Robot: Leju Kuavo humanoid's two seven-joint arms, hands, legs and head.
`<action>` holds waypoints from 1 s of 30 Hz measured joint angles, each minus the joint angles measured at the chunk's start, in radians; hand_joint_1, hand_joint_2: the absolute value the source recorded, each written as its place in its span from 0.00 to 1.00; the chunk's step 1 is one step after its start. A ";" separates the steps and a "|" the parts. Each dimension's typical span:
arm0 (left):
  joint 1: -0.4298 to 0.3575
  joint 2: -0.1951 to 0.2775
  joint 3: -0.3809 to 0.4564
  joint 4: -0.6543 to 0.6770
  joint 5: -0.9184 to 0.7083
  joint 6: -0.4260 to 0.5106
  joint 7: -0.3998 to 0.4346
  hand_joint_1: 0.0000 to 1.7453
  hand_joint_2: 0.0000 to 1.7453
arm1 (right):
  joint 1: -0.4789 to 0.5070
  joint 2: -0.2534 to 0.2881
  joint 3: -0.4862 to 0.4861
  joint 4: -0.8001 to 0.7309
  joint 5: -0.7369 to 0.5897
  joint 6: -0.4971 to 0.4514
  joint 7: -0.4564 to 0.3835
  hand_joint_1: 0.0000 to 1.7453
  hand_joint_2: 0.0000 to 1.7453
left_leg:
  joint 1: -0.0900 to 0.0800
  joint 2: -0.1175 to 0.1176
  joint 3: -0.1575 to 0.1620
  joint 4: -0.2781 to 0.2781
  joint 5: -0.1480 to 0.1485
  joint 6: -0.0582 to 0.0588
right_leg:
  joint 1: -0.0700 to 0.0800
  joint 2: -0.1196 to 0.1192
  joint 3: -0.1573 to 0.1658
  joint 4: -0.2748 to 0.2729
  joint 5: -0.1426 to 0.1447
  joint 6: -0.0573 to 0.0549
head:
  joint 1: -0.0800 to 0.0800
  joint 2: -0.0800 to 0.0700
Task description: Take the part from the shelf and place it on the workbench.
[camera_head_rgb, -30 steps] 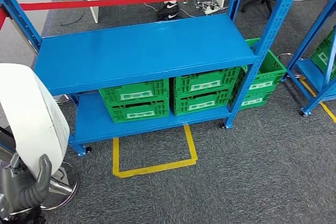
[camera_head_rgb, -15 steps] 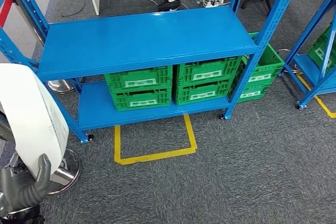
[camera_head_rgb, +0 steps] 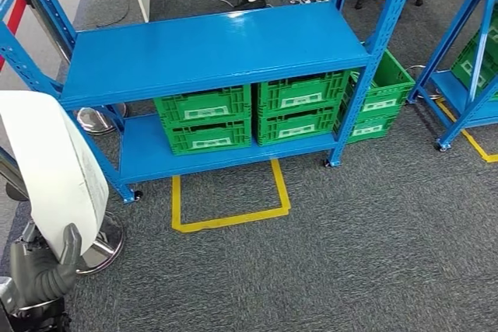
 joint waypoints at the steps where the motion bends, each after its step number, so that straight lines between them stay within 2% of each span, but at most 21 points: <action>1: 0.000 0.000 -0.001 0.001 0.000 -0.001 0.001 1.00 1.00 | 0.003 0.000 0.004 -0.006 -0.002 -0.002 0.003 0.00 1.00 | 0.003 -0.001 -0.012 0.047 -0.051 -0.006 | -0.001 -0.002 -0.011 0.001 0.009 -0.008 | -0.001 0.000; 3: 0.000 0.000 -0.002 0.004 0.000 -0.002 0.004 1.00 1.00 | 0.007 0.000 0.011 -0.014 -0.006 -0.006 0.008 0.00 1.00 | 0.007 -0.002 -0.034 0.176 -0.147 -0.014 | 0.001 -0.003 -0.039 0.007 0.029 -0.014 | -0.004 0.000; 4: -0.001 0.000 -0.002 0.006 0.000 -0.003 0.007 1.00 1.00 | 0.009 0.000 0.014 -0.018 -0.007 -0.007 0.009 0.00 1.00 | 0.009 -0.002 -0.036 0.227 -0.166 -0.017 | 0.002 -0.003 -0.054 0.012 0.039 -0.014 | -0.004 0.000; 6: -0.002 0.000 -0.003 0.009 0.001 -0.004 0.011 1.00 1.00 | 0.012 0.000 0.019 -0.024 -0.009 -0.009 0.011 0.00 1.00 | 0.009 -0.002 -0.003 0.245 -0.131 -0.016 | 0.003 -0.003 -0.088 0.029 0.058 -0.012 | -0.004 0.000; 8: -0.004 -0.001 -0.003 0.011 0.001 -0.004 0.015 1.00 1.00 | 0.017 0.001 0.024 -0.030 -0.010 -0.011 0.014 0.00 1.00 | 0.009 -0.004 0.083 0.143 -0.078 -0.008 | 0.004 -0.002 -0.124 0.046 0.074 -0.007 | -0.004 0.000; 10: -0.007 -0.001 -0.003 0.012 0.000 -0.005 0.017 1.00 1.00 | 0.021 0.003 0.029 -0.037 -0.011 -0.012 0.018 0.00 1.00 | 0.005 -0.008 0.173 0.003 -0.085 0.003 | 0.006 0.000 -0.147 0.058 0.091 0.003 | -0.003 0.000; 11: -0.009 -0.001 -0.003 0.012 0.000 -0.005 0.018 1.00 1.00 | 0.022 0.003 0.032 -0.039 -0.012 -0.012 0.019 0.00 1.00 | 0.003 -0.010 0.194 -0.039 -0.099 0.008 | 0.006 0.000 -0.154 0.060 0.101 0.008 | -0.003 0.000; 13: -0.010 -0.001 -0.003 0.013 -0.001 -0.005 0.020 1.00 1.00 | 0.025 0.004 0.035 -0.044 -0.013 -0.012 0.021 0.00 1.00 | 0.001 -0.009 0.194 -0.065 -0.098 0.019 | 0.004 0.002 -0.164 0.059 0.120 0.020 | -0.003 0.000; 14: -0.011 -0.001 -0.003 0.014 -0.001 -0.006 0.022 1.00 1.00 | 0.027 0.004 0.036 -0.046 -0.013 -0.012 0.022 0.00 1.00 | 0.002 -0.005 0.183 -0.067 -0.087 0.026 | 0.003 0.003 -0.171 0.065 0.111 0.025 | -0.003 0.000; 15: -0.012 -0.001 -0.003 0.016 -0.002 -0.006 0.024 1.00 1.00 | 0.030 0.005 0.037 -0.047 -0.013 -0.012 0.023 0.00 1.00 | 0.003 -0.002 0.171 -0.068 -0.075 0.034 | 0.002 0.005 -0.181 0.083 0.082 0.030 | -0.002 0.000; 18: -0.013 -0.001 -0.001 0.021 -0.003 -0.008 0.031 1.00 1.00 | 0.034 0.005 0.038 -0.049 -0.014 -0.011 0.024 0.00 1.00 | 0.004 0.007 0.125 -0.069 -0.036 0.046 | -0.001 0.007 -0.216 0.239 -0.069 0.041 | 0.002 0.000; 19: -0.013 -0.001 0.000 0.023 -0.003 -0.008 0.033 1.00 1.00 | 0.034 0.005 0.038 -0.049 -0.014 -0.011 0.024 0.00 1.00 | 0.004 0.009 0.107 -0.067 -0.022 0.045 | -0.001 0.007 -0.221 0.301 -0.091 0.043 | 0.002 0.000; 20: -0.013 -0.001 0.000 0.024 -0.003 -0.008 0.033 1.00 1.00 | 0.034 0.005 0.039 -0.049 -0.014 -0.011 0.024 0.00 1.00 | 0.003 0.012 0.087 -0.064 -0.008 0.044 | -0.001 0.007 -0.216 0.342 -0.086 0.045 | 0.002 0.000; 22: -0.013 -0.001 0.000 0.027 -0.003 -0.008 0.034 1.00 1.00 | 0.034 0.005 0.040 -0.049 -0.013 -0.011 0.024 0.00 1.00 | 0.003 0.017 0.046 -0.053 0.016 0.039 | -0.003 0.006 -0.161 0.329 -0.021 0.045 | 0.002 0.000; 23: -0.013 -0.001 0.000 0.028 -0.003 -0.008 0.034 1.00 1.00 | 0.033 0.005 0.041 -0.050 -0.013 -0.011 0.024 0.00 1.00 | 0.003 0.019 0.030 -0.046 0.027 0.035 | -0.004 0.003 -0.108 0.272 0.000 0.044 | 0.002 0.000; 24: -0.013 -0.001 0.000 0.028 -0.003 -0.008 0.034 1.00 1.00 | 0.032 0.005 0.042 -0.051 -0.013 -0.011 0.024 0.00 1.00 | 0.001 0.020 0.017 -0.038 0.035 0.031 | -0.004 0.000 -0.040 0.188 -0.001 0.042 | 0.003 0.000; 26: -0.014 -0.001 0.000 0.029 -0.003 -0.008 0.034 1.00 1.00 | 0.028 0.005 0.044 -0.055 -0.014 -0.010 0.024 0.00 1.00 | -0.001 0.024 0.002 -0.028 0.055 0.021 | -0.003 -0.005 0.056 0.042 -0.041 0.032 | 0.004 0.000; 27: -0.015 -0.001 0.000 0.029 -0.004 -0.008 0.034 1.00 1.00 | 0.027 0.005 0.045 -0.056 -0.014 -0.010 0.024 0.00 1.00 | -0.002 0.026 -0.003 -0.027 0.065 0.017 | 0.000 -0.004 0.074 0.006 -0.054 0.026 | 0.004 0.000; 28: -0.015 -0.001 0.000 0.029 -0.004 -0.008 0.034 1.00 1.00 | 0.027 0.005 0.046 -0.056 -0.014 -0.009 0.024 0.00 1.00 | 0.000 0.028 -0.007 -0.027 0.076 0.011 | 0.001 -0.003 0.067 -0.002 -0.054 0.017 | 0.004 0.000; 29: -0.015 -0.001 0.000 0.030 -0.004 -0.009 0.034 1.00 1.00 | 0.028 0.005 0.046 -0.056 -0.013 -0.009 0.023 0.00 1.00 | 0.002 0.026 -0.012 -0.025 0.073 0.005 | 0.001 -0.003 0.056 0.001 -0.045 0.008 | 0.004 0.000; 30: -0.014 -0.001 -0.001 0.030 -0.004 -0.009 0.034 1.00 1.00 | 0.030 0.005 0.045 -0.055 -0.013 -0.009 0.023 0.00 1.00 | 0.004 0.020 -0.018 -0.012 0.049 -0.001 | 0.001 -0.003 0.045 0.002 -0.034 -0.001 | 0.004 0.000</action>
